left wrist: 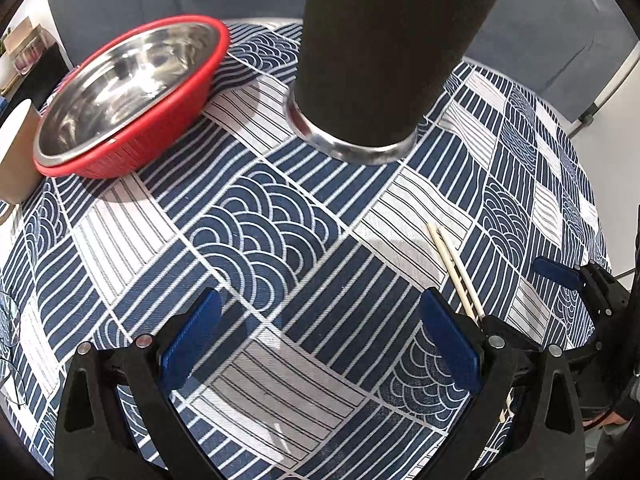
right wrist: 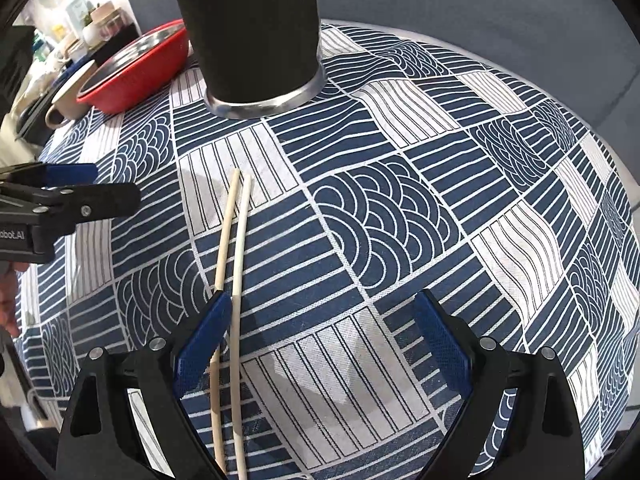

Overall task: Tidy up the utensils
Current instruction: 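Move both tools down to the last two chopsticks on the cloth, then close the right tool on a chopstick while the left tool grasps the other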

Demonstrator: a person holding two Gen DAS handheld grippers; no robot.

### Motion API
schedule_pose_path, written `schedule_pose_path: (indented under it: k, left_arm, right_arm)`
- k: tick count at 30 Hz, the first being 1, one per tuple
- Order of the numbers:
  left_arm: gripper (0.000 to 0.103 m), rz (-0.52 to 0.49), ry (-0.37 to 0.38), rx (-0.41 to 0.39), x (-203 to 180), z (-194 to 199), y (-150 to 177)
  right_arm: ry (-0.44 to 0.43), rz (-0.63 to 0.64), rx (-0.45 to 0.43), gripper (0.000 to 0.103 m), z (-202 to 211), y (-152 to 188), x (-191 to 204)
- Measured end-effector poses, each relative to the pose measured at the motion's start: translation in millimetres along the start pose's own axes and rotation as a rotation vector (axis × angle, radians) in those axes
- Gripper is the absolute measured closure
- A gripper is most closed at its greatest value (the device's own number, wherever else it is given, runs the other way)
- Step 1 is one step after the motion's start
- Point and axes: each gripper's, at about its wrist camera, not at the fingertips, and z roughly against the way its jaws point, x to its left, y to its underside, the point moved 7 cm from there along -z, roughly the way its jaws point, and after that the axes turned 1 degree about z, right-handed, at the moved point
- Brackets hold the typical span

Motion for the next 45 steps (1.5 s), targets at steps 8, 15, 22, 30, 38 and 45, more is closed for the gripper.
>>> schedule_pose_path:
  k: [8, 15, 22, 30, 38, 45]
  left_arm:
    - [0.006, -0.007, 0.008, 0.039, -18, -10, 0]
    - [0.006, -0.060, 0.005, 0.068, -43, -19, -1]
    - [0.006, -0.078, -0.009, 0.104, -65, -29, 1]
    - [0.005, -0.122, -0.129, 0.128, -77, -39, 3]
    - [0.034, -0.159, -0.105, 0.091, -76, -24, 11]
    - [0.076, -0.176, -0.084, 0.113, -60, -12, 18]
  right_arm:
    - [0.019, 0.022, 0.028, 0.017, -2, 1, -3]
    - [0.010, -0.005, 0.026, 0.036, 4, 5, -22]
    - [0.004, 0.019, 0.046, 0.064, 8, 6, -25]
    - [0.025, 0.065, 0.077, 0.088, 12, 12, -19]
    - [0.000, -0.007, 0.096, 0.098, 12, 17, -27]
    - [-0.066, -0.118, 0.109, 0.099, 12, 20, -41]
